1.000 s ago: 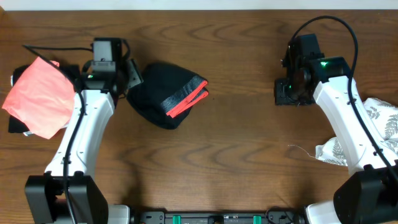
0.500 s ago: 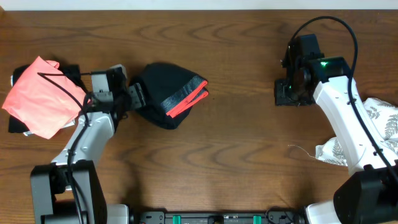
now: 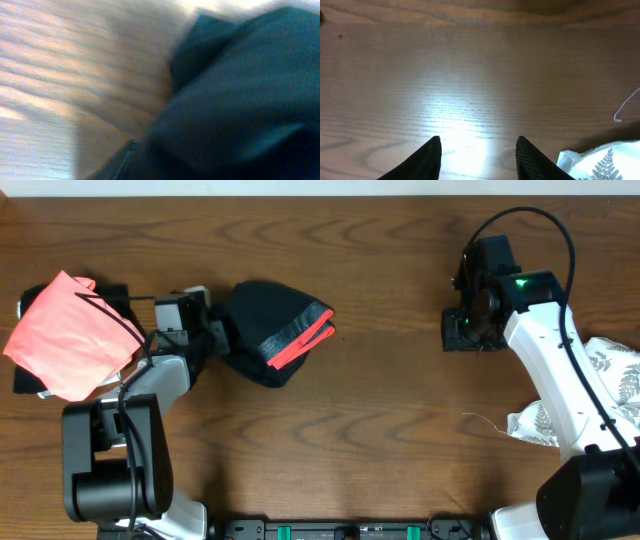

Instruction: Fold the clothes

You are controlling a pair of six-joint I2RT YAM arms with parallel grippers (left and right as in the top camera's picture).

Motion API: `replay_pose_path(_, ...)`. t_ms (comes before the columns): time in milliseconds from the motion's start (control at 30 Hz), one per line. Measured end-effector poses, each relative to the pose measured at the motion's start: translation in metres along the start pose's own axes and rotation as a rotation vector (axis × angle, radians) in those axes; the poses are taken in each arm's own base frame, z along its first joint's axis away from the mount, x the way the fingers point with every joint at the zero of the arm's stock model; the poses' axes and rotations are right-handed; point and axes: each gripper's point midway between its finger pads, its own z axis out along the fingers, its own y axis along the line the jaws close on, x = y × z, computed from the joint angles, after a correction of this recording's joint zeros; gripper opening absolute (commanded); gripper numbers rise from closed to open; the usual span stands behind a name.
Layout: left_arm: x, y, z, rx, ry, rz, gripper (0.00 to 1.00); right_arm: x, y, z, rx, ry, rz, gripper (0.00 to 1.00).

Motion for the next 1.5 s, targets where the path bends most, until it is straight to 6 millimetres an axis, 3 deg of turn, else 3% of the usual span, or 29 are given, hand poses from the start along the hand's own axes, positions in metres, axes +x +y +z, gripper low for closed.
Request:
replay_pose_path(167, -0.049, 0.040, -0.018, -0.205, -0.172, -0.009, 0.21, 0.002, 0.000, 0.000, 0.002, 0.009, 0.000, 0.46)
replay_pose_path(233, -0.077, 0.054, -0.032, -0.275, -0.257, -0.023, 0.22, 0.002, 0.000, 0.000, 0.002, 0.009, 0.000, 0.46)
replay_pose_path(333, -0.115, 0.066, -0.055, -0.340, -0.366, -0.042, 0.24, 0.001, 0.000, 0.000, 0.001, 0.006, 0.000, 0.46)
replay_pose_path(400, -0.121, 0.068, -0.059, -0.362, -0.383, -0.040, 0.27, 0.001, 0.000, 0.000, 0.001, 0.004, 0.000, 0.47)
replay_pose_path(500, -0.111, 0.071, -0.056, -0.382, -0.339, -0.029, 0.27, 0.001, 0.001, 0.000, -0.007, 0.004, 0.000, 0.48)
replay_pose_path(633, -0.080, 0.068, -0.046, -0.352, -0.205, -0.024, 0.27, -0.002, 0.005, 0.000, -0.028, -0.005, -0.011, 0.49)
replay_pose_path(867, -0.021, 0.030, -0.032, -0.130, 0.037, -0.174, 0.29, -0.009, 0.009, 0.000, -0.048, -0.033, -0.022, 0.49)
replay_pose_path(1267, 0.006, -0.029, -0.026, 0.057, 0.141, -0.311, 0.31, -0.009, 0.009, 0.000, -0.050, -0.033, -0.023, 0.49)
replay_pose_path(1500, 0.016, -0.034, -0.027, 0.047, 0.179, -0.388, 0.31, -0.008, 0.009, 0.000, -0.050, -0.030, -0.023, 0.49)
